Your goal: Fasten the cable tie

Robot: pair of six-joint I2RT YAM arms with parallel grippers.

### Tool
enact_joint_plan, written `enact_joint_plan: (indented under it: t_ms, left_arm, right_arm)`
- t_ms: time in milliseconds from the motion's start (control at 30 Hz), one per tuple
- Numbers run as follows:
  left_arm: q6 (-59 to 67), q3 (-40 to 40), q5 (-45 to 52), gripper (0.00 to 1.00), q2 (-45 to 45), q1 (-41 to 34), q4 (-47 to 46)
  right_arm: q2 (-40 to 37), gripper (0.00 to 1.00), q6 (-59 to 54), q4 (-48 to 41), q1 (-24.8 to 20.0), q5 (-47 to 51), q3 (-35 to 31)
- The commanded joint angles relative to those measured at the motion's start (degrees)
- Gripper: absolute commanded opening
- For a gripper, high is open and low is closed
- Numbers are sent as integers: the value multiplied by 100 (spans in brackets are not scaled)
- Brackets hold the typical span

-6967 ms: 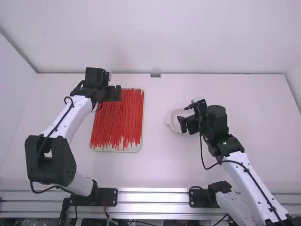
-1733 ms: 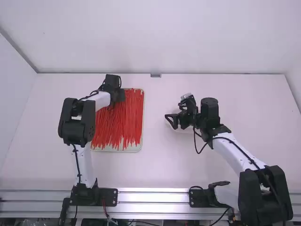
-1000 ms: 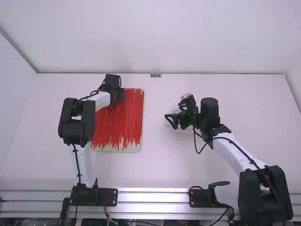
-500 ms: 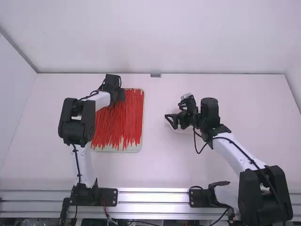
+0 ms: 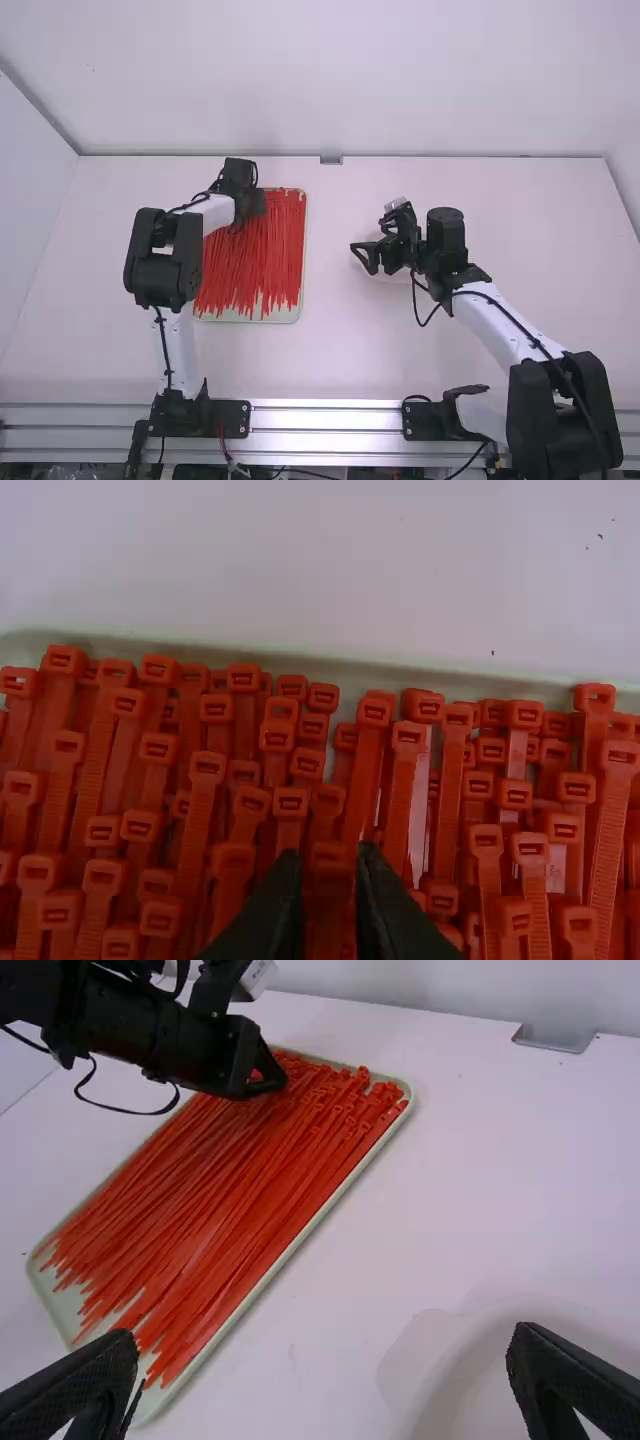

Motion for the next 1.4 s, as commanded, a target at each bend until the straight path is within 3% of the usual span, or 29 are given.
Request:
enact_joint_plan:
  t_ms: [0, 900, 1367]
  left_arm:
    - [-17, -55, -28, 14, 90, -42, -15]
    - [-153, 258, -310, 3, -70, -37, -232]
    - [-144, 575, -776, 2, -1410, -37, -546]
  right_arm:
    - [2, 99, 0, -22, 26, -76, 223]
    - [4, 99, -2, -22, 26, -203, 223]
    - [4, 99, 0, -2, 26, -205, 223]
